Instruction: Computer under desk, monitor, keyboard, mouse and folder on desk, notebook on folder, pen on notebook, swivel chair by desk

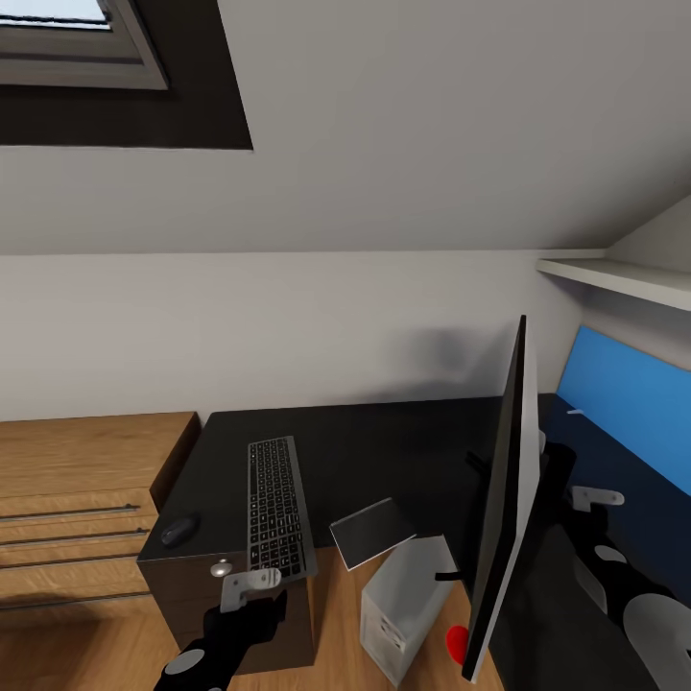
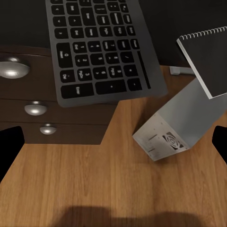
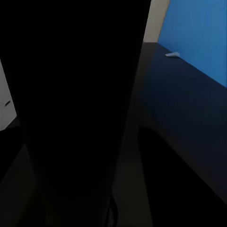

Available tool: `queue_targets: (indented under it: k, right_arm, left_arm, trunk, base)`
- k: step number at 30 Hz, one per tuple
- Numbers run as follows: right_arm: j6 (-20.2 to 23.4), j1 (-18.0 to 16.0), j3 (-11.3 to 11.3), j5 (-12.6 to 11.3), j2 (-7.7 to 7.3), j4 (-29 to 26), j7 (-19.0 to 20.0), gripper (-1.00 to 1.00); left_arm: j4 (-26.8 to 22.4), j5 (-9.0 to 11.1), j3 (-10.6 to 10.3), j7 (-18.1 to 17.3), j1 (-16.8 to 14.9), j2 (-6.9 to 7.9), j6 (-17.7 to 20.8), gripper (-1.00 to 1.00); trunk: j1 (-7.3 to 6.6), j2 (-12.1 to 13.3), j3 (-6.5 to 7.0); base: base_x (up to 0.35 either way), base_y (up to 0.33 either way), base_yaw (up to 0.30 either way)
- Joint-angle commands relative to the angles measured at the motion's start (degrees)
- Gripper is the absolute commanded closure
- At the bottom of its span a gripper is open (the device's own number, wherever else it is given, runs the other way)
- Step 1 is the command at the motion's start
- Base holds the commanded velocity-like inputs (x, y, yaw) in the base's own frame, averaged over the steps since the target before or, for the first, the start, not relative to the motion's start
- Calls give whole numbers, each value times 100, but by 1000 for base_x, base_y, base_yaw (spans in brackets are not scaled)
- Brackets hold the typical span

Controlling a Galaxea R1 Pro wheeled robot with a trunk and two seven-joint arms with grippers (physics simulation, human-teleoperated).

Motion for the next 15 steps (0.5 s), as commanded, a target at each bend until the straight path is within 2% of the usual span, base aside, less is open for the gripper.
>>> queue_targets:
  k: [1, 10, 11, 15]
  right_arm:
    - [-26, -6, 54, -56, -3, -4, -28, 100]
    - [-32, -6, 55, -55, -11, -6, -21, 100]
    - [-37, -6, 60, -55, -6, -6, -21, 100]
    - [-37, -6, 62, -55, -4, -6, -21, 100]
  left_arm:
    - [-8, 54, -13, 58, -6, 6, 6, -100]
    - [-9, 56, -6, 58, -7, 6, 6, -100]
    - [-8, 63, 115, 58, -4, 6, 15, -100]
    - [-8, 63, 127, 58, -5, 6, 15, -100]
  trunk:
    - [1, -6, -8]
    - [1, -6, -8]
    - [1, -6, -8]
    - [1, -6, -8]
  base:
    - [0, 0, 0]
    - [-4, 4, 0]
    - [-245, 216, 0]
    - [-252, 222, 0]
